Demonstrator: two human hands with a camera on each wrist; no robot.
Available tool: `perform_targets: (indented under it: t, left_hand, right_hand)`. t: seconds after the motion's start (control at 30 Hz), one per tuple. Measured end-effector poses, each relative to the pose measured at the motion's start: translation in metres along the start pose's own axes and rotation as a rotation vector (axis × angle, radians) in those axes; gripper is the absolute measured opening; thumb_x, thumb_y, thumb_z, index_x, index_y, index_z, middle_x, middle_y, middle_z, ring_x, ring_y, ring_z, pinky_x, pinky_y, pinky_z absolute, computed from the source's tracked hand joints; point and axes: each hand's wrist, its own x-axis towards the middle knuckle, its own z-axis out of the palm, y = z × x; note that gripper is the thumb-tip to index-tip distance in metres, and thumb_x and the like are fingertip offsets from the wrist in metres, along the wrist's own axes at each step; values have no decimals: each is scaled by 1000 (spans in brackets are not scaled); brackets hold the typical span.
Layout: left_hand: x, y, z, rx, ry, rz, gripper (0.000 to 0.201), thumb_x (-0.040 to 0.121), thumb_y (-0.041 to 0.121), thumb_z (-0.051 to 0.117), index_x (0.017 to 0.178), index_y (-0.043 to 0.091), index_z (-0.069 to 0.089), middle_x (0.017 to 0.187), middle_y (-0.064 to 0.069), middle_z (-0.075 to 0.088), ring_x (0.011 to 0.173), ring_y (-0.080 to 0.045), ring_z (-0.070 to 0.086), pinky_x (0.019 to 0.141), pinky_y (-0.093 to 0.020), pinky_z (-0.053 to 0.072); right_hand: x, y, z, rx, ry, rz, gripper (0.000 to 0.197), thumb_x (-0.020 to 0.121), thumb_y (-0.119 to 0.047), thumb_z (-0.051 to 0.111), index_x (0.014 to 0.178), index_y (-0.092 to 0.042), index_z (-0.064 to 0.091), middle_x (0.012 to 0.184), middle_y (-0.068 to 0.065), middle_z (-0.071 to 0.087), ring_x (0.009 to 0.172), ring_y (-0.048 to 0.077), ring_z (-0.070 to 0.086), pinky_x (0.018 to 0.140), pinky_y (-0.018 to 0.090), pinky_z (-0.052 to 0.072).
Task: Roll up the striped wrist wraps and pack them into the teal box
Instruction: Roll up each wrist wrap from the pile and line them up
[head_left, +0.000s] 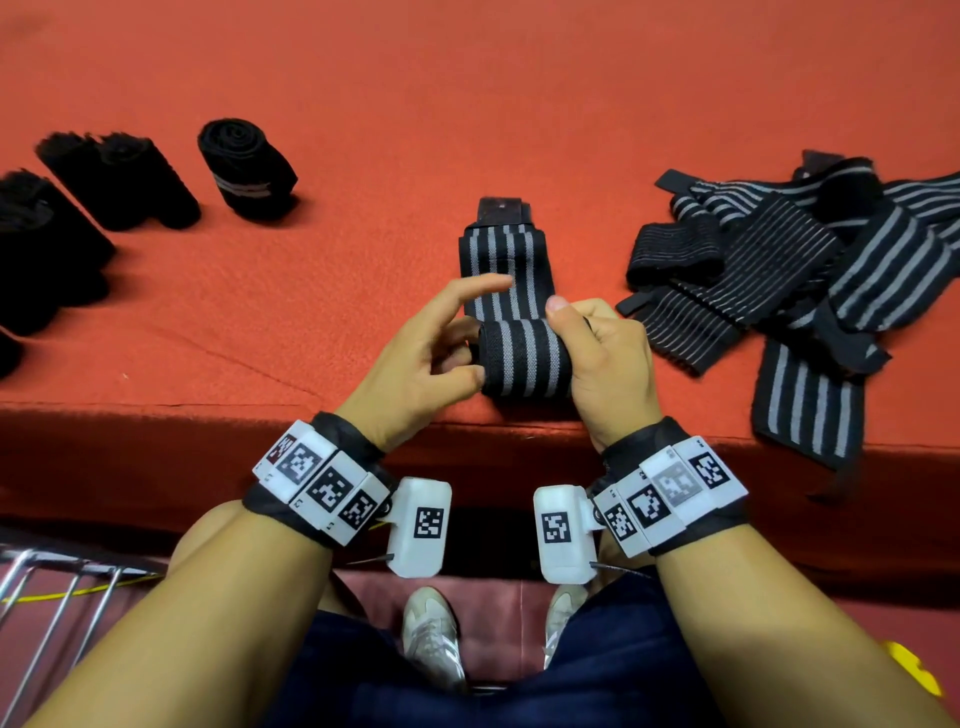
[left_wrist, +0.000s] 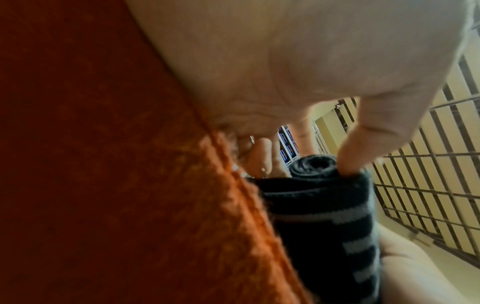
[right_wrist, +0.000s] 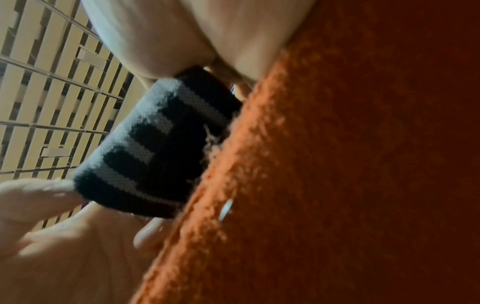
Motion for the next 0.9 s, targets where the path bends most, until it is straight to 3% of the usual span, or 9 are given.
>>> perform_targets:
  t: [0.07, 0.13, 0.23, 0.37, 0.47, 0.57, 0.67, 0.77, 0.9]
  left_hand:
    - [-2, 1, -1, -5, -31, 27, 56, 83, 27, 64, 138, 22, 54, 118, -28, 61, 99, -47, 57, 89, -57, 46]
    - [-2, 2, -2, 12, -25, 10, 55, 82, 33, 67, 133, 14, 58, 121, -14, 66, 113, -33, 63, 96, -50, 48]
    - [-3, 2, 2, 69, 14, -22, 53, 76, 33, 79, 124, 20, 62, 106, 14, 67, 95, 0, 61, 85, -23, 46]
    - [-3, -3, 6, 79, 114, -24, 39, 78, 0, 83, 113, 6, 66, 81, 24, 68, 78, 11, 60, 80, -10, 44]
    - [-2, -2, 5, -11, 191, -54, 29, 81, 1, 79, 107, 7, 70, 92, 9, 76, 88, -2, 70, 82, -17, 52]
    - [1, -1, 5, -71, 239, -95, 18, 89, -1, 71, 105, 9, 72, 91, 2, 78, 85, -9, 72, 76, -20, 55]
    - [4, 1, 4, -67, 229, -133, 14, 94, 3, 65, 99, 14, 73, 80, 8, 76, 75, -2, 70, 65, -14, 51]
    - [6, 2, 5, -34, 184, -126, 10, 92, 15, 68, 101, 17, 71, 87, 11, 76, 83, 0, 68, 74, -16, 51]
    - [3, -2, -1, 37, 120, -80, 46, 77, 25, 75, 121, 25, 62, 105, 9, 71, 81, -20, 58, 78, -48, 52]
  right_hand:
    - [1, 0, -1, 17, 2, 29, 56, 88, -47, 57, 66, 3, 63, 80, -5, 61, 69, 4, 54, 67, 22, 42]
    - [1, 0, -1, -3, 7, 48, 52, 90, -48, 56, 67, -2, 64, 81, -4, 61, 70, 6, 54, 68, 23, 43]
    - [-1, -2, -1, -98, -7, 23, 53, 93, -47, 57, 63, -3, 62, 80, -5, 60, 67, 6, 53, 67, 26, 42]
    - [-2, -7, -1, -143, -75, -13, 61, 96, -44, 60, 58, 4, 58, 76, -1, 59, 66, 7, 52, 69, 38, 46]
    - [-5, -11, -3, -90, -147, -74, 38, 89, -50, 61, 94, -13, 71, 93, 0, 68, 88, 10, 64, 86, 34, 52]
    - [-8, -14, -9, 6, -318, -167, 42, 86, -28, 76, 124, -17, 60, 111, 1, 65, 108, 9, 62, 98, 28, 48]
    - [-9, -13, -11, -4, -419, -192, 45, 80, -10, 84, 119, -12, 63, 108, -6, 66, 99, 4, 61, 91, 21, 46]
    - [-10, -11, -9, 26, -351, -162, 37, 80, -12, 84, 112, -14, 65, 97, -11, 67, 87, 2, 61, 82, 18, 47]
    - [-9, -10, -6, 30, -225, -102, 28, 83, -29, 79, 106, -18, 67, 86, -10, 69, 77, 2, 62, 76, 24, 50]
